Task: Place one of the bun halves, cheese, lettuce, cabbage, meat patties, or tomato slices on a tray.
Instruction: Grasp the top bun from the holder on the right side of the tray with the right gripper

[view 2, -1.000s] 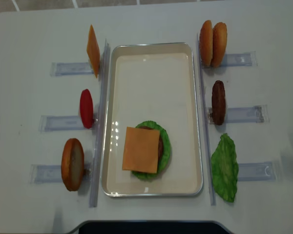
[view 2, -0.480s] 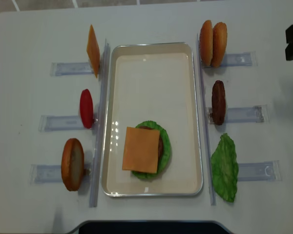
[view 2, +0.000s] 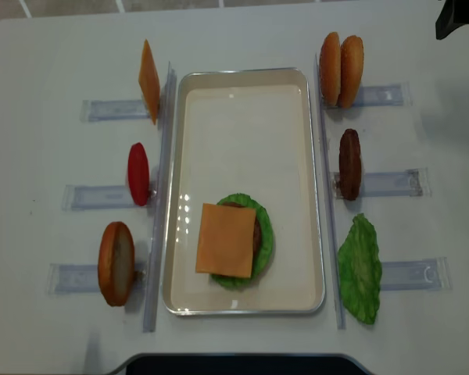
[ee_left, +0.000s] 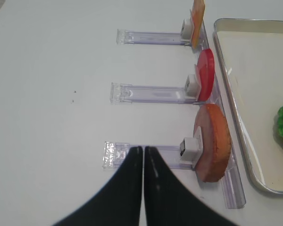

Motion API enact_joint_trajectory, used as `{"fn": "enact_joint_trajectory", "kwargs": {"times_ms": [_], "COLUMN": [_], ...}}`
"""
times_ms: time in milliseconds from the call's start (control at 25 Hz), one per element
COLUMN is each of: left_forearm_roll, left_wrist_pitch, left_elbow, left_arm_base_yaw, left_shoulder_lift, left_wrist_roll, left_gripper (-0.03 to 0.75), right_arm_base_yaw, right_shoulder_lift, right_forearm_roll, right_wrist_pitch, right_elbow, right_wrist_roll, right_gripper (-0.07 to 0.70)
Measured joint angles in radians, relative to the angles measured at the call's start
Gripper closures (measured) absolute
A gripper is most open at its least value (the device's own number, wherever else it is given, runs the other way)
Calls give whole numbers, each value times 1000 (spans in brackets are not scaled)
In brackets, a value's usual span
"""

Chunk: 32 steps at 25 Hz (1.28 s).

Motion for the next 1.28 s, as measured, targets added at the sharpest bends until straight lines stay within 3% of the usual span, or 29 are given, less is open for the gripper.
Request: {"fn": "enact_joint_trajectory", "kwargs": {"times_ms": [360,800,1040,1280], "left_forearm_roll": [0,0,0,0], "left_wrist_pitch": [0,0,0,0], "left_elbow": [0,0,0,0], "left_arm_base_yaw": [0,0,0,0], "left_shoulder_lift": [0,0,0,0], "left_wrist_roll": [0,0,0,0], "left_gripper": [715,715,715,715], "right_arm_base_yaw": [28,216,326,381], "right_shoulder_lift": [80,82,82,82], "right_forearm_roll": [-5,-6,-6,-5], "right_wrist_pitch": [8,0,-39,-93], "right_elbow": [-81,-89,-89,-89], "right_wrist_roll": [30,215,289,323], "right_gripper": [117,117,117,117]}}
